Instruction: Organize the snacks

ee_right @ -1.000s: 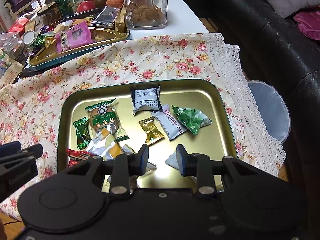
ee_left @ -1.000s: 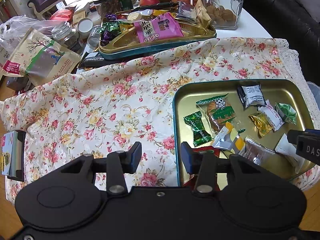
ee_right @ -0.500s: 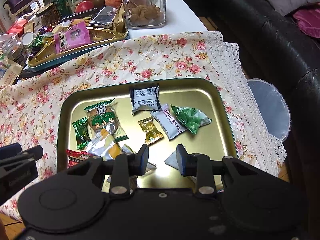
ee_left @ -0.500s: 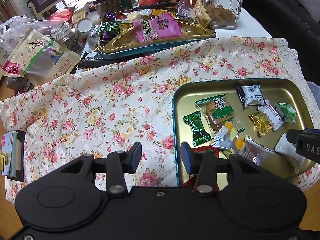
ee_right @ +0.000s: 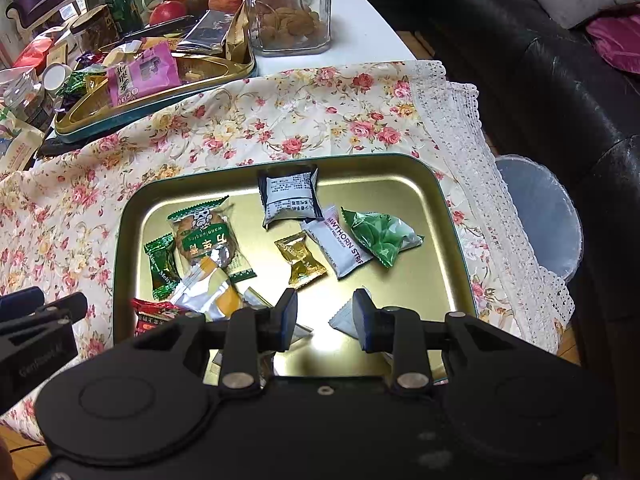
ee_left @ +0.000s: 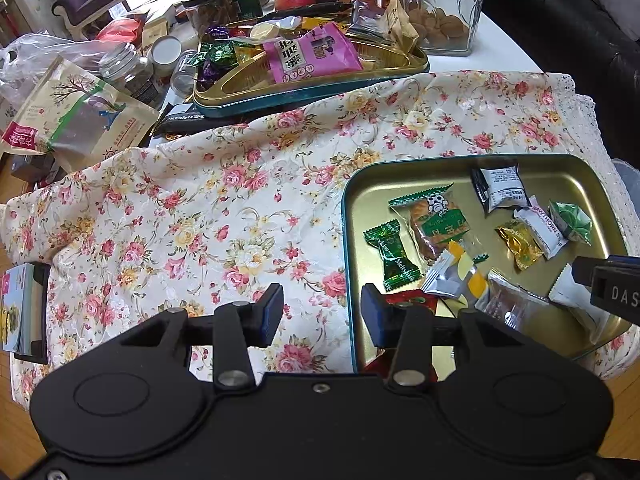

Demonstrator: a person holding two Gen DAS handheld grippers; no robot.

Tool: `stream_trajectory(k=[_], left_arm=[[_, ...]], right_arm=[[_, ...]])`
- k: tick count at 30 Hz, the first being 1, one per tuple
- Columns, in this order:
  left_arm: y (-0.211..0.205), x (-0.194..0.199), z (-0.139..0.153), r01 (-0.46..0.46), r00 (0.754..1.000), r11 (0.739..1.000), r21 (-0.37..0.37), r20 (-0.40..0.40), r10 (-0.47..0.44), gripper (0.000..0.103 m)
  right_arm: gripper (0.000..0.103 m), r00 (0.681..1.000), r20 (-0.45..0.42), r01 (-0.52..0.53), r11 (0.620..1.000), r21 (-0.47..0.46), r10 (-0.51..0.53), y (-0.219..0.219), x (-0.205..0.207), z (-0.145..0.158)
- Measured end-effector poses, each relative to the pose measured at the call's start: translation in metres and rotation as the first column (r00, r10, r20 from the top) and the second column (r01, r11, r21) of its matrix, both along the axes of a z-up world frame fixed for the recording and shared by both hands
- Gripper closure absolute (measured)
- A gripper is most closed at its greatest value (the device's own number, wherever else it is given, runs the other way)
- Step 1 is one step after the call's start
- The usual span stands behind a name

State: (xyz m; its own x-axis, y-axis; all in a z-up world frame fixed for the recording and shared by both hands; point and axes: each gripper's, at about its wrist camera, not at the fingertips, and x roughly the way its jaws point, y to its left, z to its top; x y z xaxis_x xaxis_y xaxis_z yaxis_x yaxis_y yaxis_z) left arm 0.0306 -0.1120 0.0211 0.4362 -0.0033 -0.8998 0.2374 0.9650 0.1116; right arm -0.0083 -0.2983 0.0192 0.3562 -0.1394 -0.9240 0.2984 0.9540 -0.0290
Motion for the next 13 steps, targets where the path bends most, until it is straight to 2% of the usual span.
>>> stream_trajectory(k=[13], left_arm=[[0.0, -0.0001, 0.0005, -0.003, 1.0, 1.0, -0.007, 0.001, 0.003, 0.051]], right_arm=[[0.072, 1.0, 0.002, 0.006, 1.0, 0.001, -0.006, 0.0007, -0.001, 0.001]])
